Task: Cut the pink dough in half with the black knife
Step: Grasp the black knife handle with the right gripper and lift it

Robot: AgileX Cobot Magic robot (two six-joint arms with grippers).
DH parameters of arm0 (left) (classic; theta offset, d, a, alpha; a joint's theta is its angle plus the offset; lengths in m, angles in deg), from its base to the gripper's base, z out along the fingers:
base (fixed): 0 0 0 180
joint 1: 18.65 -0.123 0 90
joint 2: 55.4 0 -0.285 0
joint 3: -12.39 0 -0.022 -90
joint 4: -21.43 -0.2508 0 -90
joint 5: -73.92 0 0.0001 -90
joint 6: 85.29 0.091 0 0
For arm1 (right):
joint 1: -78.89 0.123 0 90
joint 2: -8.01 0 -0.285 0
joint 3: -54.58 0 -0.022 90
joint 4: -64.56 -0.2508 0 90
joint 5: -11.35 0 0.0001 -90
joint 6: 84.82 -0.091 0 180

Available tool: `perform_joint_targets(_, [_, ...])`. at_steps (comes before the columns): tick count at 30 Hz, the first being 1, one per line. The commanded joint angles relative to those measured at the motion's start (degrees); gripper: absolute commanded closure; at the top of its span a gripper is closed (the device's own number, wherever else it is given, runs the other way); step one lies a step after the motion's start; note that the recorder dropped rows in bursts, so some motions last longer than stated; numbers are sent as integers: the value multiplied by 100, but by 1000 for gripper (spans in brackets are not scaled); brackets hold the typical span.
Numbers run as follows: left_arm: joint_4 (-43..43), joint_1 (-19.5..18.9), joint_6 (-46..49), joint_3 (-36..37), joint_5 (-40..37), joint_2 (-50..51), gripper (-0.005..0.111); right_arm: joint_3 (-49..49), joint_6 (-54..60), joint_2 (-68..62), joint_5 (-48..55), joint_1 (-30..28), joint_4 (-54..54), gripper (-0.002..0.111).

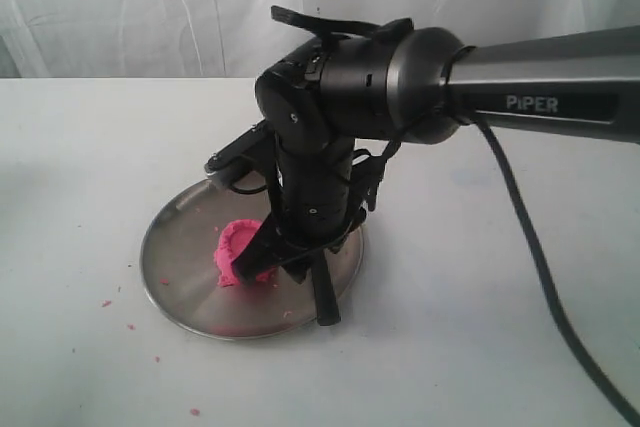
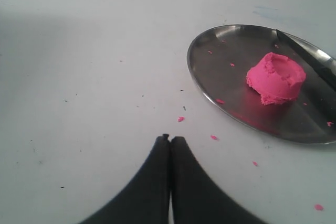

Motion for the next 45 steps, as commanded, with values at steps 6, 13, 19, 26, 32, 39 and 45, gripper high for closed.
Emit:
perform_joint_targets(6, [68, 30, -3, 17, 13, -27, 107, 87, -376, -334, -117, 190, 542, 60])
perform_joint_targets(13, [68, 30, -3, 17, 13, -27, 107, 87, -518, -558, -129, 190, 759, 60])
perform_joint_targets(19, [68, 30, -3, 17, 13, -27, 107, 87, -518, -772, -107, 190, 759, 61])
perform_joint_targets(26, [107, 30, -3, 17, 13, -27, 107, 87, -813, -824, -56, 190, 1114, 68])
perform_joint_targets(32, [107, 30, -3, 17, 13, -27, 107, 87, -863, -824, 61, 190, 1136, 84])
perform_joint_targets(39, [107, 30, -3, 17, 13, -27, 107, 87, -1043, -824, 61, 190, 1172, 90])
perform_joint_targets(45, [107, 30, -3, 17, 13, -27, 107, 87, -1531, -824, -4, 190, 1354, 103])
